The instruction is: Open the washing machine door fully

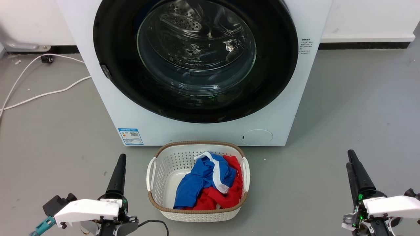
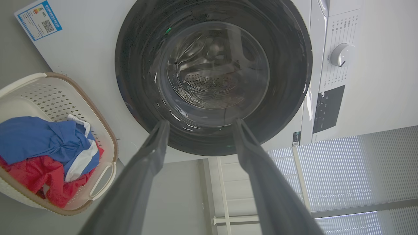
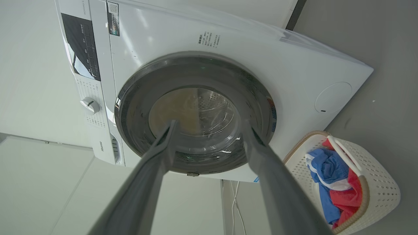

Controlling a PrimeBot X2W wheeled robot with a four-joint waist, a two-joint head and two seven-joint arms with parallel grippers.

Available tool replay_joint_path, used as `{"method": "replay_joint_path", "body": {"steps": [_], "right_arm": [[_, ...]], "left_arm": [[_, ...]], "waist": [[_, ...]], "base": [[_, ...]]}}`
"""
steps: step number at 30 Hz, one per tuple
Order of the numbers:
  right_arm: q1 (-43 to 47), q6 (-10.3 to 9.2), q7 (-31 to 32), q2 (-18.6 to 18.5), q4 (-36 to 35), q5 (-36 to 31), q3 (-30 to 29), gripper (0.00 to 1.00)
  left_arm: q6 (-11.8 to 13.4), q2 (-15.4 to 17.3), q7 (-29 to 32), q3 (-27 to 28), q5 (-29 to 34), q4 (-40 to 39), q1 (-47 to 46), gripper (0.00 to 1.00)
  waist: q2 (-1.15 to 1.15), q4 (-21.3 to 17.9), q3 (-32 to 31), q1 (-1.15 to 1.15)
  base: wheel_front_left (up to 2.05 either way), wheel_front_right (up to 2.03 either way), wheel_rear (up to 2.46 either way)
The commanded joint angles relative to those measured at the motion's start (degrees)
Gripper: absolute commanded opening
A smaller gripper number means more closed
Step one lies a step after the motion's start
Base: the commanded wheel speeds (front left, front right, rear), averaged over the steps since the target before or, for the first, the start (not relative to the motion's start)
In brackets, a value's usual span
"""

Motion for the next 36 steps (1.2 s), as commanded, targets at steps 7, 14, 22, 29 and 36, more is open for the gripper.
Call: {"method": "replay_joint_path", "body": {"steps": [7,14,22,29,36], "right_arm": [[-0.3,0.04,-2.1,-0.53,-2.53,-13.48,-0.18,1.0],[0.19,0.05,-3.6,-1.07,-4.03,-25.31,0.39,1.0],[0.82,0.06,-4.2,-0.77,-5.72,-34.43,0.86,1.0],[1.41,0.07,-3.7,-0.87,-6.83,-40.49,1.18,1.0],[2.09,0.08,-3.59,-0.86,-7.8,-45.98,1.28,1.0]], "left_arm": [[1.04,0.15,-2.06,-2.12,12.13,-3.04,-1.93,1.0],[1.58,0.14,-3.55,-4.46,23.91,-4.0,-2.48,1.0],[2.86,1.07,-5.16,-6.64,34.28,-4.42,-2.85,1.0],[3.93,1.93,-6.42,-8.31,40.52,-4.48,-3.25,1.0],[4.55,2.59,-7.65,-9.61,45.31,-4.02,-3.79,1.0]], "waist": [[0.0,-0.09,0.0,0.0],[0.0,-0.2,0.02,0.0],[0.0,-0.26,-0.11,0.0],[0.0,-0.2,-0.2,0.0],[0.0,-0.24,-0.31,0.0]], "base": [[0.0,0.0,0.0],[0.0,0.0,0.0],[0.0,0.0,0.0],[0.0,0.0,0.0],[0.0,0.0,0.0]]}}
